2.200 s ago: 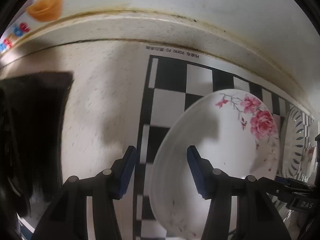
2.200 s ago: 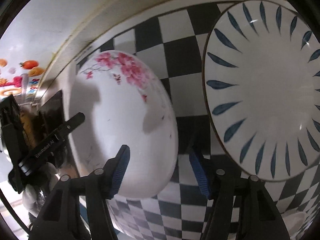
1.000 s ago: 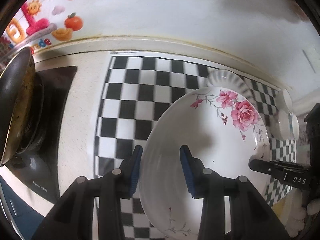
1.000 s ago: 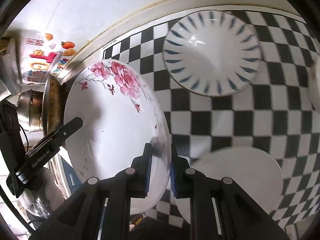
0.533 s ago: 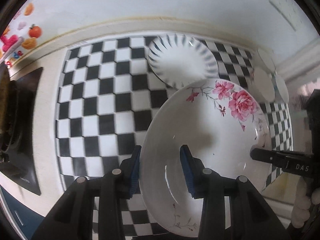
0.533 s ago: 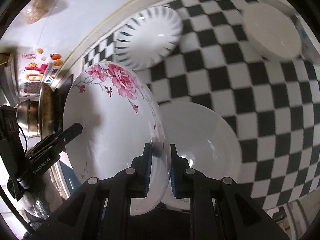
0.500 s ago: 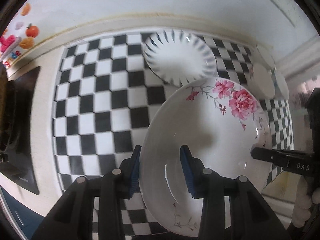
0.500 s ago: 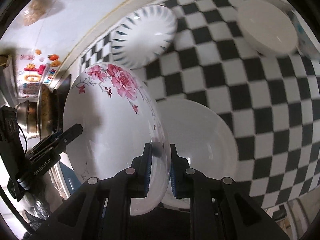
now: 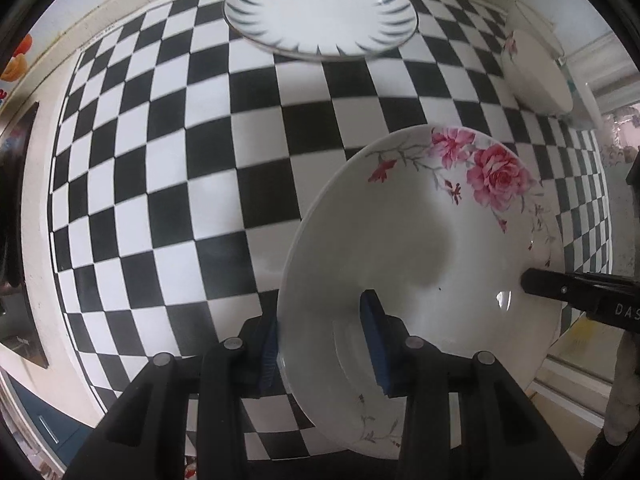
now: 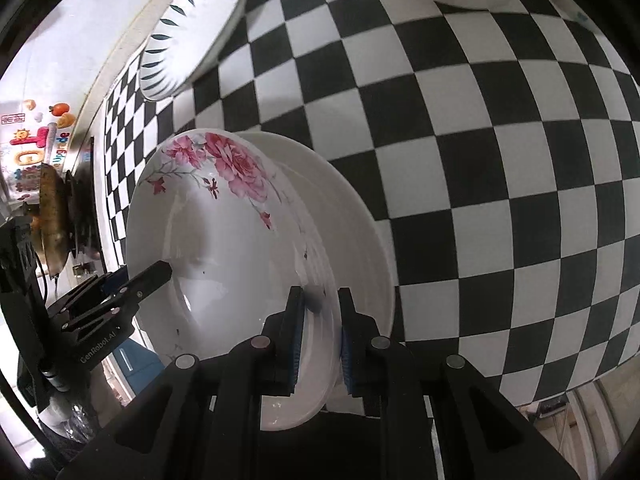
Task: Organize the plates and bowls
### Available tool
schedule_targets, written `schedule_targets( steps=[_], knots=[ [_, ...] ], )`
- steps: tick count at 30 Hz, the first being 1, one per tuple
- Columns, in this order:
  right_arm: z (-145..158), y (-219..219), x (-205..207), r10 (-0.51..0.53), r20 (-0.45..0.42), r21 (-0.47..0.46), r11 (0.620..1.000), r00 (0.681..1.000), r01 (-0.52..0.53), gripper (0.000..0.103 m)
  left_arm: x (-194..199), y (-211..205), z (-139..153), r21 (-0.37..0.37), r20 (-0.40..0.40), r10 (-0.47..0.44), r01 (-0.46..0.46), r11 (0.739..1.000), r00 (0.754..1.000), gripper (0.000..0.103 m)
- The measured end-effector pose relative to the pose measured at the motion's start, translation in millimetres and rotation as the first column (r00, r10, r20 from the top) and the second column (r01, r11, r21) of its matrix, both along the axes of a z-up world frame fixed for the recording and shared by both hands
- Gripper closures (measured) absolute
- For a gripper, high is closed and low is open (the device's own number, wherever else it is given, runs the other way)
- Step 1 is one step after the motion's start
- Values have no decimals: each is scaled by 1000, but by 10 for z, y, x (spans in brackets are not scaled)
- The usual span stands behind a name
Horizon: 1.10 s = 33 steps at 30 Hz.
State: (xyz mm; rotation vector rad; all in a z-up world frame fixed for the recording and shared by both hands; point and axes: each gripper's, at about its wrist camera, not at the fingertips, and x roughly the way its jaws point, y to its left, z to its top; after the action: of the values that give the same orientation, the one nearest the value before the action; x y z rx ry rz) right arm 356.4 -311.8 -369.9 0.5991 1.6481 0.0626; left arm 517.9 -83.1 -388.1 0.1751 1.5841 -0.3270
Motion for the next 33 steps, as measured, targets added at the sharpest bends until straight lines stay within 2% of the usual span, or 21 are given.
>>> schedule_targets(
  steps=[12,22,27,33],
  knots=[
    [-160,56,39,39,-19,-34,999,999,-39,85,-131,-129,-186,54,-12,-18,19,998,1000,68],
    [-92,65,114,41,-35,-46,998,999,-42,82,-172,-330,-261,102,-8,-53,53,993,999,68],
    [-110,67,127,57,-63,-37,998,996,-59,81,-158,-411,-274,89,-29,-44,46,995,999,68],
    [-156,47,110,37,-95,11,999,995,-36,79,-117,-319,-262,84,-40,-44,48,995,998,68]
  ],
)
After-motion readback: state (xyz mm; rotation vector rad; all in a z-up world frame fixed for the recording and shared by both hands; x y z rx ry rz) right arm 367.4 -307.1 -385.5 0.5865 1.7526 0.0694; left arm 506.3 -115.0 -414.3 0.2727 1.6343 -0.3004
